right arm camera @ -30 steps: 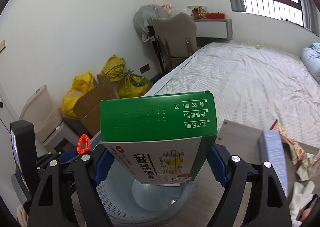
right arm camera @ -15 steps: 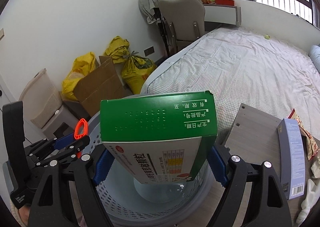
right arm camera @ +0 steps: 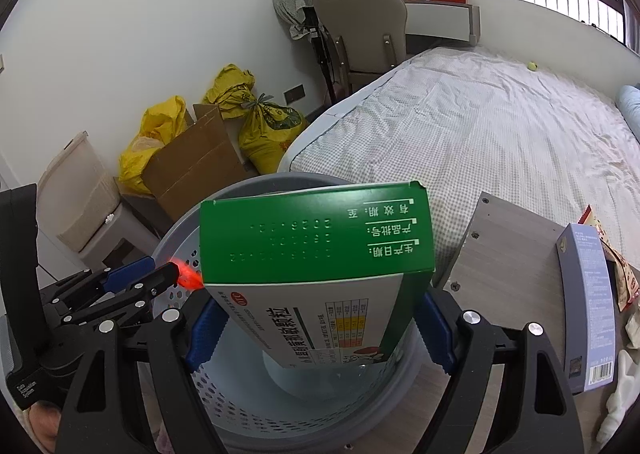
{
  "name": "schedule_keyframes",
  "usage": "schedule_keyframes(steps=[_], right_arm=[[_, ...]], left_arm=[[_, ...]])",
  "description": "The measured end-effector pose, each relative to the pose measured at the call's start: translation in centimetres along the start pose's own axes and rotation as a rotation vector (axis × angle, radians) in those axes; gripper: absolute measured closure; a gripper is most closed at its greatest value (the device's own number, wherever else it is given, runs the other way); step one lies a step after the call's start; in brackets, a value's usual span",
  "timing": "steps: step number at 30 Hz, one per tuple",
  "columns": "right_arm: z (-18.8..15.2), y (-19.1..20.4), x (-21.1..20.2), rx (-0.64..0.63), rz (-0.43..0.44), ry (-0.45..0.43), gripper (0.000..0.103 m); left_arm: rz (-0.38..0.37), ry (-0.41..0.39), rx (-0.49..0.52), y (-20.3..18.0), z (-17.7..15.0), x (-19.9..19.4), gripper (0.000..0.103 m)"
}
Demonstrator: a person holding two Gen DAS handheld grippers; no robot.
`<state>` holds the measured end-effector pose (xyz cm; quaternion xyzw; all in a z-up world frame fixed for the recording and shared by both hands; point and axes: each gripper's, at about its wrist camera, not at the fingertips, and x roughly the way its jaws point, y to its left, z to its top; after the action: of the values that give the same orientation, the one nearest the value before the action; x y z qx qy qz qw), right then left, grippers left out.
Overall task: Collect trash
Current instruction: 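Carry the scoop and medicine box over the basket and release both, then withdraw both open tools from the basket back over the table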
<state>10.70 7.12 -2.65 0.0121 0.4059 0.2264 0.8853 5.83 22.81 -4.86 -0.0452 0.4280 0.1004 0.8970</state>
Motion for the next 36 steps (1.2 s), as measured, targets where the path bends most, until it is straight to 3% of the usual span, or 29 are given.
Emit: schedule_keyframes(steps=[3, 5, 7, 36], right_arm=[[0.2, -0.2, -0.3, 0.007, -0.002, -0.011, 0.024], [0.2, -0.3, -0.5, 0.012, 0.002, -0.014, 0.023], [0.3, -0.5, -0.6, 0.018, 0.008, -0.014, 0.018], [-1.8, -1.5, -2.6, 0.041, -0.027, -0.026, 0.017]], left_arm=[[-0.002, -0.006, 0.005, -0.2, 0.0, -0.2, 0.062], [0.001, -0.015, 0.01, -0.3, 0.0, -0.5, 0.044], [0.001, -0.028, 0.013, -0.4, 0.1, -0.9, 0.04], [0.048, -0.048, -0.03, 0.2, -0.9, -2.8, 0.021]])
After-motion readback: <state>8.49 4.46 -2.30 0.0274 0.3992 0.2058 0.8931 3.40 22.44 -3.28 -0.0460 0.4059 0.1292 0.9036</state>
